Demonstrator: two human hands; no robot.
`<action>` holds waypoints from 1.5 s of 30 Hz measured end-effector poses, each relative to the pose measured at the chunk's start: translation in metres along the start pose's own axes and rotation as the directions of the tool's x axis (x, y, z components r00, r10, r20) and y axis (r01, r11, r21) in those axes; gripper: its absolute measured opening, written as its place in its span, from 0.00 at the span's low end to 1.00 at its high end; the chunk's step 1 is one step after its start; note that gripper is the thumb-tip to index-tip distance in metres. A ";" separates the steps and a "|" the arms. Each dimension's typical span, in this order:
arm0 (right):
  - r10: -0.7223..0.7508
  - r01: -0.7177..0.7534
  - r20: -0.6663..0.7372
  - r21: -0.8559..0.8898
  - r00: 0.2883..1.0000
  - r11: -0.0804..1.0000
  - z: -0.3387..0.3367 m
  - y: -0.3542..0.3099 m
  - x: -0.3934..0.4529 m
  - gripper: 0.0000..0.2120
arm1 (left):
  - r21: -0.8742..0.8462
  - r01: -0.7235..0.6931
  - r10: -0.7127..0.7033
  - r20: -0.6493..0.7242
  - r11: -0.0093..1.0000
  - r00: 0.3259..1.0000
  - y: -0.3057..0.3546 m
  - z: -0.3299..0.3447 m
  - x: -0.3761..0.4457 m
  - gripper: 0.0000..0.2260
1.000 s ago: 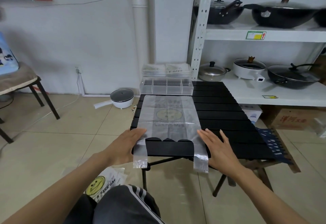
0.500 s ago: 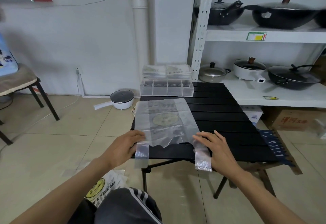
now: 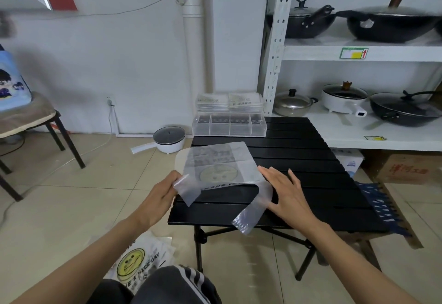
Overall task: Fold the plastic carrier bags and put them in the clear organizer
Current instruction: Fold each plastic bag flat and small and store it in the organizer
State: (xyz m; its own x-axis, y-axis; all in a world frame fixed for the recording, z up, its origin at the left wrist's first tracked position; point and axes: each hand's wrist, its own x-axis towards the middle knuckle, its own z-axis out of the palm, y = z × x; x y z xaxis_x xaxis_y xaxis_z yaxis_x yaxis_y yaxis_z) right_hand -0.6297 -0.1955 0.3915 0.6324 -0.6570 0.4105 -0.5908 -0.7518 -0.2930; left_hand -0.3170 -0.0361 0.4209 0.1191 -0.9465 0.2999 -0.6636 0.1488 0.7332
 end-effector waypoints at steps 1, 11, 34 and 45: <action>0.027 -0.027 -0.020 0.034 0.999 0.999 0.002 0.001 0.004 0.33 | 0.018 0.012 -0.013 0.034 1.000 0.999 0.000 0.001 -0.002 0.09; 0.064 -0.060 -0.024 0.140 0.998 0.988 -0.007 0.010 0.005 0.08 | 0.291 -0.025 -0.018 0.144 0.956 0.989 0.005 0.012 0.000 0.18; 0.242 -0.262 0.115 0.219 0.963 0.940 -0.010 0.011 0.005 0.09 | 0.228 0.067 -0.077 0.034 0.971 0.996 0.000 0.021 0.022 0.13; 0.476 -0.476 0.022 0.059 0.879 0.877 0.002 -0.001 0.021 0.15 | 0.275 0.283 -0.231 -0.207 0.919 0.951 -0.003 0.038 0.025 0.18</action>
State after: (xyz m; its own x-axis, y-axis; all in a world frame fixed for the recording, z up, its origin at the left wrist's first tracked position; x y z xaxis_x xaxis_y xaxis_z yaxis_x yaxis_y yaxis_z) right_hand -0.6146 -0.2087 0.3991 0.2861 -0.9366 0.2024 -0.7897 -0.3501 -0.5038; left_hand -0.3400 -0.0712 0.4035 0.4196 -0.8747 0.2426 -0.7793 -0.2101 0.5904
